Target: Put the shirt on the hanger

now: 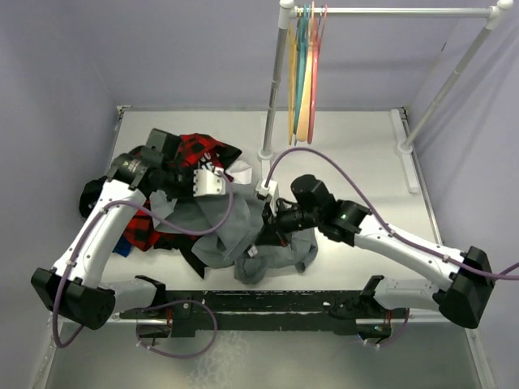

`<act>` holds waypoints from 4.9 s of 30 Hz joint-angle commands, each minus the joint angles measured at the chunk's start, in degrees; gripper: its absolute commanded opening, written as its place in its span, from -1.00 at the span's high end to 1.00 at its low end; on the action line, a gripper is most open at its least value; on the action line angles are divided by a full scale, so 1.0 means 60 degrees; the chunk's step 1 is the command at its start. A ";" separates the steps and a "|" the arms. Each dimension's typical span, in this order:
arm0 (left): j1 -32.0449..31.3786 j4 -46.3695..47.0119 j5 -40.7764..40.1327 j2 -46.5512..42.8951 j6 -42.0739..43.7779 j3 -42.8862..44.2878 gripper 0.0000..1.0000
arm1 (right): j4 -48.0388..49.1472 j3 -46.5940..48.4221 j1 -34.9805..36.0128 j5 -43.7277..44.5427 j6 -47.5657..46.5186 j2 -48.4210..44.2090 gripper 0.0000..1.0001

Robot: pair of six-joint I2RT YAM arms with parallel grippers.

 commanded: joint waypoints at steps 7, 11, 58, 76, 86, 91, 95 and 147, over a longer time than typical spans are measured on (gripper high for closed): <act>0.2476 0.2522 0.1255 0.0339 0.0620 -0.0988 1.00 | 0.1963 0.0004 -0.0003 0.0233 -0.0484 0.0501 1.00; 0.2604 0.3045 0.1583 0.1737 0.0212 -0.0009 1.00 | 0.2973 -0.0281 -0.0189 0.1995 -0.0775 0.0749 1.00; -0.1925 0.4925 0.1091 0.1438 -0.5672 -0.0423 -0.99 | 0.7772 -0.5663 -0.3519 0.3024 0.4912 -0.2385 -0.55; -0.3514 0.3486 -0.1250 0.0684 -0.4592 -0.0534 -0.99 | 0.4050 0.1159 -0.3532 0.6761 0.4021 -0.2069 -0.23; -0.3431 0.3858 -0.2049 -0.0097 -0.5056 -0.1035 -0.99 | 0.4159 0.3408 -0.3554 0.8269 0.3721 0.0298 0.11; -0.3356 0.3988 -0.2067 -0.0264 -0.5010 -0.1294 -0.99 | 0.4401 0.3700 -0.3647 0.8530 0.3646 0.0990 0.16; -0.3357 0.4114 -0.2118 -0.0335 -0.4987 -0.1488 -0.99 | 0.4807 0.3685 -0.3774 0.8593 0.3666 0.1334 0.19; -0.4146 0.3571 -0.1368 0.0875 -0.4586 -0.0852 -0.85 | 0.3691 0.2015 -0.5629 0.6403 0.3753 -0.1435 1.00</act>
